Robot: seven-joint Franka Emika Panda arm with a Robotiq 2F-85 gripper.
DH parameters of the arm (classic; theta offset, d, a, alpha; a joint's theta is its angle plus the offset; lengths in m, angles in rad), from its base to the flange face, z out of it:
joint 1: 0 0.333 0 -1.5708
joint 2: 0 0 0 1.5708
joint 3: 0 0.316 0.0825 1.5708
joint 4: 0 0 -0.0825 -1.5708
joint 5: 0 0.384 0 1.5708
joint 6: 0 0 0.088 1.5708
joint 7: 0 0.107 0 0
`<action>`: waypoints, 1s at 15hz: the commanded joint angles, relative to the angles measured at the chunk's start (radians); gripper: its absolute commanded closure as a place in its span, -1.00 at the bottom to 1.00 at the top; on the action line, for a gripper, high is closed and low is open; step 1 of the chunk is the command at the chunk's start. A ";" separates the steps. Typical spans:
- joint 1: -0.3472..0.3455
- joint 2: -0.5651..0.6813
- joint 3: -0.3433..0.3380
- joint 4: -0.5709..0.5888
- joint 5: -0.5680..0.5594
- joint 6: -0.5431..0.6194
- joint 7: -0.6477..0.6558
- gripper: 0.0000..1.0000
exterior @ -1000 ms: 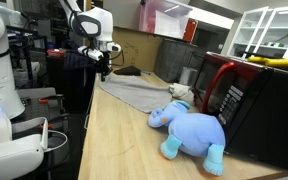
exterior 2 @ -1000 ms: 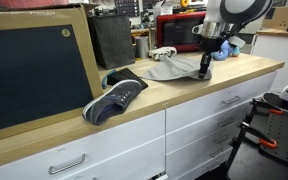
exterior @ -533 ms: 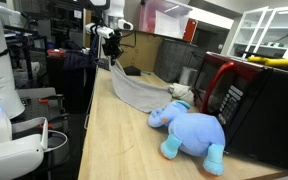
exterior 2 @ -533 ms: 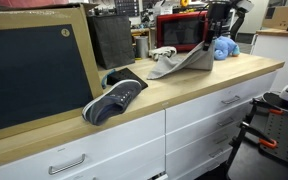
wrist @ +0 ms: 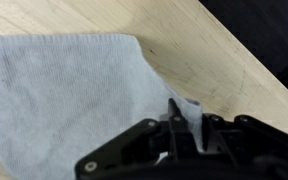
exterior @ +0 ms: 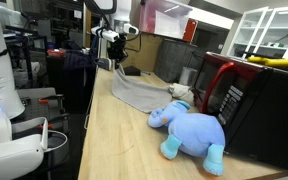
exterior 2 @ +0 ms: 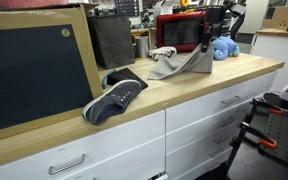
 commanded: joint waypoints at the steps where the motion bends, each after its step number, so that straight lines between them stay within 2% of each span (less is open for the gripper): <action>1: -0.025 0.117 0.003 0.086 0.027 -0.035 0.022 0.97; 8: -0.106 0.272 0.013 0.233 0.033 -0.034 0.097 0.97; 15: -0.174 0.392 0.014 0.351 -0.012 0.039 0.155 0.97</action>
